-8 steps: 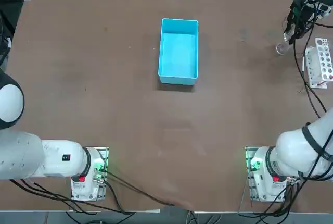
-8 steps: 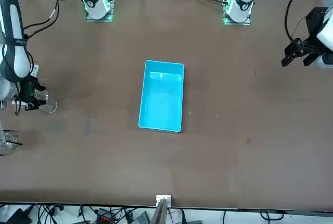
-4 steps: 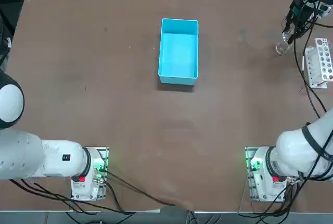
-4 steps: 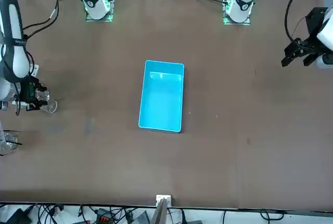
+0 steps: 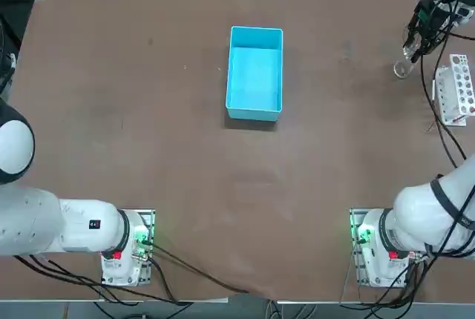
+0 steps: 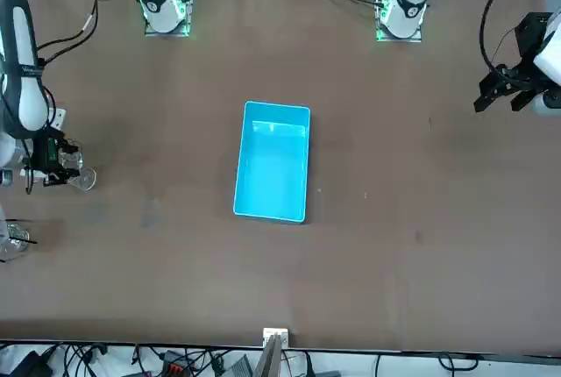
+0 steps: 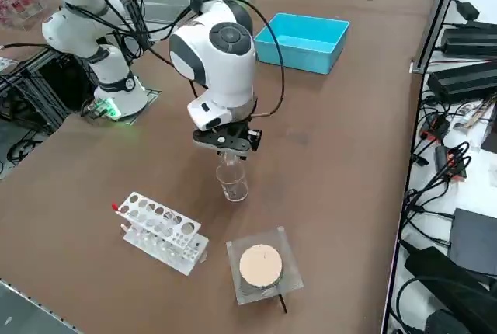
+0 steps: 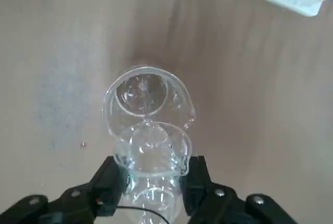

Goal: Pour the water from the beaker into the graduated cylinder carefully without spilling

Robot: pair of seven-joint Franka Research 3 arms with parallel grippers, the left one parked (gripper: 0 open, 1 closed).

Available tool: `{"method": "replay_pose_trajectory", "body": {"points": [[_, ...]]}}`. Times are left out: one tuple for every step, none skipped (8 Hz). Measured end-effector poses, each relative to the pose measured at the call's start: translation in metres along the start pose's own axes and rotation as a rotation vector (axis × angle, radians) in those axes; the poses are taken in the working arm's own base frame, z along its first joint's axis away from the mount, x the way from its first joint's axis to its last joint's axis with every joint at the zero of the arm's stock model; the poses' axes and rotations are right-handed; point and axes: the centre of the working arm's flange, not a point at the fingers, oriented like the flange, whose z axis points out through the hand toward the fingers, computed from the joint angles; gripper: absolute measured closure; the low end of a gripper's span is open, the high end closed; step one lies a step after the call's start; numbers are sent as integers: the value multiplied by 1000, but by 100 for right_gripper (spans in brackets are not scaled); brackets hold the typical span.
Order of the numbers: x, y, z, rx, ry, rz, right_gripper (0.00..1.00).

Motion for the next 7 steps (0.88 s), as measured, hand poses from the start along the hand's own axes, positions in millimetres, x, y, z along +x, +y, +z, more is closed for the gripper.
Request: {"method": "replay_pose_trajectory", "body": {"points": [[3,2,0,8,-13,-6,39],[6,4,0,10,-18,-8,39],[8,5,0,12,-22,-12,39],[8,5,0,22,-38,-10,39],[8,4,0,35,-57,-7,39],[9,5,0,41,-67,-4,39],[11,6,0,44,-71,-4,39]]}}
